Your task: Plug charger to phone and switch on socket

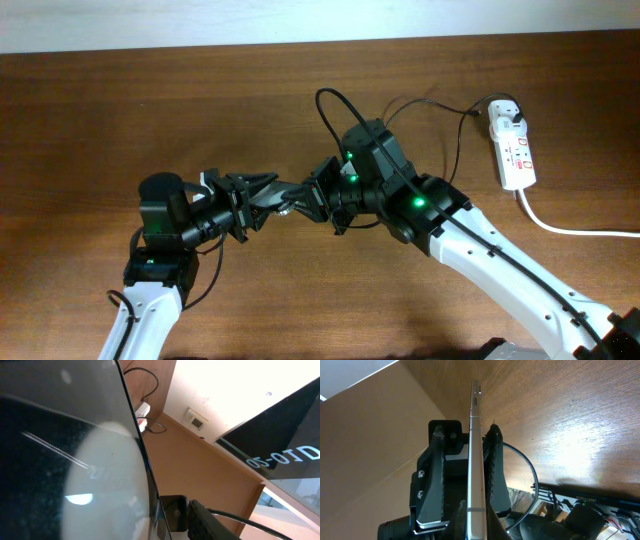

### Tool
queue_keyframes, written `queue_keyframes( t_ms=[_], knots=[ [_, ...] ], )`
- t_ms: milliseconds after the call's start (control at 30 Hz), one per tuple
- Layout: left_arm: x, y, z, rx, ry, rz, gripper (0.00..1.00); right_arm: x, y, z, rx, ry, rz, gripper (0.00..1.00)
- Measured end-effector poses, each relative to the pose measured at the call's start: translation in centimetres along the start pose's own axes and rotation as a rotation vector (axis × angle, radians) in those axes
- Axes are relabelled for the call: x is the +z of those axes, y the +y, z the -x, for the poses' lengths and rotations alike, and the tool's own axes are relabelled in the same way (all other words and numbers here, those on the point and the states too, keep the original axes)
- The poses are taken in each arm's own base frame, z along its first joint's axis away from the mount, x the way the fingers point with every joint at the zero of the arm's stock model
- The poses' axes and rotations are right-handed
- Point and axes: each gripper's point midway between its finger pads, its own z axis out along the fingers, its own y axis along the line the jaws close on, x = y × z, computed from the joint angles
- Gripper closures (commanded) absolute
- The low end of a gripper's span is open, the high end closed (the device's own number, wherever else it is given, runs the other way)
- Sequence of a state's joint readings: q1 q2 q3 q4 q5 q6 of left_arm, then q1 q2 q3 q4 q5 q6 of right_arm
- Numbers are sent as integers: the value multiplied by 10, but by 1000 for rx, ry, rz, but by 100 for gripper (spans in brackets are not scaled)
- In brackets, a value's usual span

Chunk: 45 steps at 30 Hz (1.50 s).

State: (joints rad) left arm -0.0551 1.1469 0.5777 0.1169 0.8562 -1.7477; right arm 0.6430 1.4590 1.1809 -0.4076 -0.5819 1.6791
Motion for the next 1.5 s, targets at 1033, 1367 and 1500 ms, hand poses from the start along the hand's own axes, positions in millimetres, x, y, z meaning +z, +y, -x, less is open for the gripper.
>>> queue_keyframes(
  t_ms=[1033,1367,1500],
  knots=[
    [-52,162,17,489,14,677,100,-99,-155,94,-252,-599,-830,1],
    [-47,156,16,739,102,639,100,-102,-158,94,-251,-605,-847,1],
    [-20,109,-12,900,235,332,100,-103,-158,94,-252,-607,-848,1]
  ],
)
